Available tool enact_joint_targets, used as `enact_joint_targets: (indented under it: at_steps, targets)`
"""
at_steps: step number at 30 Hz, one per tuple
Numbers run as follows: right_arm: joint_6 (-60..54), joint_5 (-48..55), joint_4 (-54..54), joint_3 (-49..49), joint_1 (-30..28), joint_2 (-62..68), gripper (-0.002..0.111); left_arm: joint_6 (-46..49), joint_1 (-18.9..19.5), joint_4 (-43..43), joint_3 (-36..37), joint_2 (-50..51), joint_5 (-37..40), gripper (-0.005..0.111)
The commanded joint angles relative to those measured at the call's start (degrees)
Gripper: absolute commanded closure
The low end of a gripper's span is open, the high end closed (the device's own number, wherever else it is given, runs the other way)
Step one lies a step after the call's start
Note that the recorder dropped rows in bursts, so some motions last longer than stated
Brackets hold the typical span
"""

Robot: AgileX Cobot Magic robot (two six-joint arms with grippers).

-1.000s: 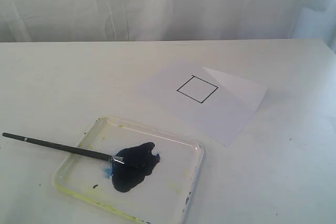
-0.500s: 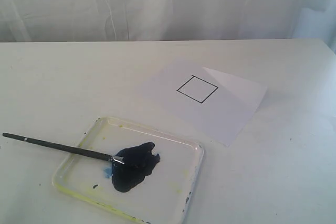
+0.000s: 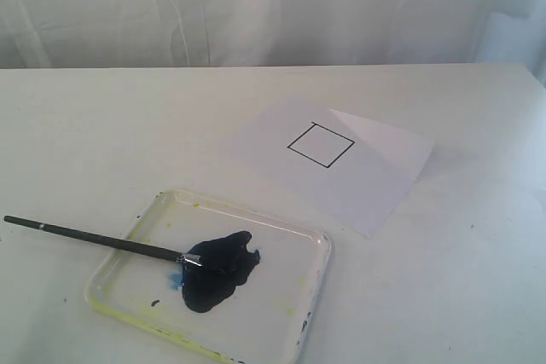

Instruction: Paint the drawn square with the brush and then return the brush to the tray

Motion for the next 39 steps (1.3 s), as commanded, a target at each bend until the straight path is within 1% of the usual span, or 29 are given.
enact_joint_targets:
  at_steps: [1,2,3,5,6,10,12,17,21,25,27,30,33,37,39]
  targets:
    - [4.43,4.53,-0.12,-7.8,-0.03,-0.31,0.108,-1.96,-0.23,-0.23,0.23,-0.24,-0.62,0.107]
    - [4.43,6.6,-0.02,-9.72,-0.03,-0.31,0.108,-1.96,-0.23,-0.23,0.23,-0.24,-0.62,0.107]
    - [4.55,10.74,1.03,-13.97,-0.03,0.13,0.108,-1.93,-0.23,-0.23,0.23,-0.24,-0.39,0.107]
    - [4.18,16.96,1.03,-20.54,-0.03,3.95,0.108,-1.93,-0.23,-0.23,0.23,-0.24,-0.39,0.107]
    - [4.18,18.42,1.03,-22.9,-0.03,6.18,0.108,-1.93,-0.23,-0.23,0.23,-0.24,-0.39,0.107]
    - [2.76,20.92,1.03,-32.82,-0.03,20.47,0.108,-1.63,-0.23,-0.23,0.23,-0.24,0.0,0.107]
    - [-1.36,24.03,1.03,-37.54,-0.03,28.85,0.108,-1.63,-0.23,-0.23,0.23,-0.24,0.0,0.107]
    - [-3.58,32.2,1.16,-46.24,-0.03,43.18,0.108,-1.63,-0.23,-0.23,0.23,-0.24,0.0,0.107]
    - [-11.27,37.92,4.12,-52.65,-0.03,53.23,0.108,-1.64,-0.23,-0.23,0.23,-0.24,0.47,0.107]
    - [-23.37,43.86,11.43,-58.89,-0.03,63.77,0.108,-1.64,-0.23,-0.23,0.23,-0.24,1.07,0.107]
    - [-28.19,44.97,13.96,-60.82,-0.03,68.01,0.108,-1.64,-0.23,-0.23,0.23,-0.24,1.07,0.107]
    - [-33.34,46.08,16.75,-64.1,-0.03,73.99,0.101,-1.64,-0.23,-0.23,0.23,-0.24,1.07,0.107]
    - [-36.87,48.45,17.72,-67.28,-0.03,79.43,0.087,-1.64,-0.23,-0.23,0.23,-0.24,1.07,0.107]
    - [-37.0,51.81,17.62,-72.57,-0.03,86.31,0.059,-1.64,-0.23,-0.23,0.23,-0.24,1.29,0.107]
    - [-37.82,54.51,17.62,-75.26,-0.03,89.38,0.046,-1.64,-0.23,-0.23,0.23,-0.24,1.34,0.107]
